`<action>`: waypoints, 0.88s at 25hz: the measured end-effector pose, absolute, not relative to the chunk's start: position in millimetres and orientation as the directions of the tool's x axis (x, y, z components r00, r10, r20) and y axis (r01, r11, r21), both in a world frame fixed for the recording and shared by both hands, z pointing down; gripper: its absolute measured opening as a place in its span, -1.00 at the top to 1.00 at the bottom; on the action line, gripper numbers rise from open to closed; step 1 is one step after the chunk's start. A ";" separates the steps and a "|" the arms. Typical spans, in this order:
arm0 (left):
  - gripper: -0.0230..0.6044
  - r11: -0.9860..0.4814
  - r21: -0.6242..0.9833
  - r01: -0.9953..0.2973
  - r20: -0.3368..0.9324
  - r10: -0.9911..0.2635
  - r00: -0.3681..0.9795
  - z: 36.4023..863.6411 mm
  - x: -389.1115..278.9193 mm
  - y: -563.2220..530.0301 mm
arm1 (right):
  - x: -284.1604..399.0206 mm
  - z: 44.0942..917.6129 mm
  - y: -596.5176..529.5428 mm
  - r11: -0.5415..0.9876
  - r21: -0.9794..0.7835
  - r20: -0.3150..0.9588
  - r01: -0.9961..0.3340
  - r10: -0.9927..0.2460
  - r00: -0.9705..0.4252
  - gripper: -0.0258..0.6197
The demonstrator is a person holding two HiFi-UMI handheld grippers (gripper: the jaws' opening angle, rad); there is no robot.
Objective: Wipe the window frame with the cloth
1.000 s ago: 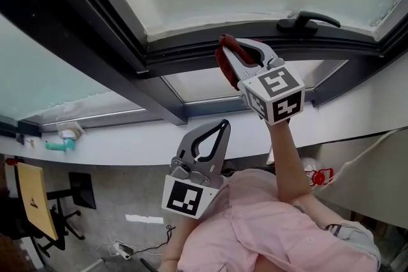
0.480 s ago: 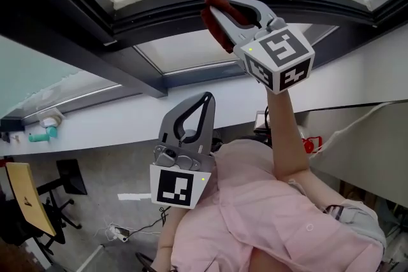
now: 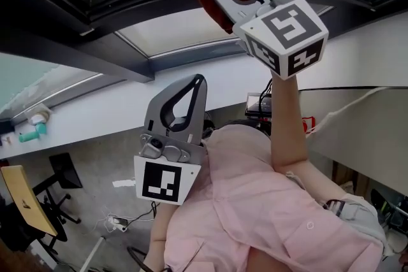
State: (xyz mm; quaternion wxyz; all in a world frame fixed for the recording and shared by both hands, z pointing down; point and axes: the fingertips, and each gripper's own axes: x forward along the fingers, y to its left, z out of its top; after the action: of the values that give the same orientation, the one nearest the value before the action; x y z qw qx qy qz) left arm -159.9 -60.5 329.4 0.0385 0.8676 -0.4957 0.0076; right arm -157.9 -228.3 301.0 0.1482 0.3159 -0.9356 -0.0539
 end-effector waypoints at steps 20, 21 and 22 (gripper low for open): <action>0.94 -0.603 0.111 -0.790 0.099 -0.784 0.613 338.5 -201.4 -65.8 | -157.7 300.8 -232.8 0.744 0.175 0.262 -0.645 -0.667 -0.698 0.72; 0.94 -0.603 0.121 -0.789 0.099 -0.783 0.614 339.4 -201.8 -65.8 | -157.3 299.8 -234.2 0.743 0.182 0.259 -0.644 -0.668 -0.697 0.72; 0.94 -0.603 0.128 -0.787 0.098 -0.782 0.615 339.1 -202.1 -64.6 | -156.9 299.3 -234.8 0.742 0.187 0.258 -0.644 -0.670 -0.696 0.72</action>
State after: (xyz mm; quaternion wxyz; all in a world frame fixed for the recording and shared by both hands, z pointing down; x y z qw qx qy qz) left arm -202.1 -64.6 339.1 0.0790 0.8951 -0.4385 0.0159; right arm -156.9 -234.8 299.3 0.1560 0.3572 -0.9200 -0.0410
